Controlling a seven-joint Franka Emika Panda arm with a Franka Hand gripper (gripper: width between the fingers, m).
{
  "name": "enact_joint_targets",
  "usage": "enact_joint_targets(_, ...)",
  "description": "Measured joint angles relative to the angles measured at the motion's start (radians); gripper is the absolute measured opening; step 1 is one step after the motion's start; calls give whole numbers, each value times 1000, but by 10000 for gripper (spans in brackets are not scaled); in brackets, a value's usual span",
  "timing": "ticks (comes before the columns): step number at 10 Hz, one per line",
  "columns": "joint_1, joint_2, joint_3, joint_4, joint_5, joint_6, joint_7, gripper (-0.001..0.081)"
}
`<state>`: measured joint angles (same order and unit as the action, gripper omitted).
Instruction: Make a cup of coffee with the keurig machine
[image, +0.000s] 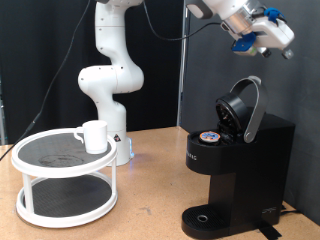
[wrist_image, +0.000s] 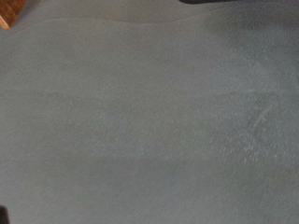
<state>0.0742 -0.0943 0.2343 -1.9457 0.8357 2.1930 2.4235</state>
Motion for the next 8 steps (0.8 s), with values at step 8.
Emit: enact_joint_targets(8,1,16,37,-3,-75,-18,20,432)
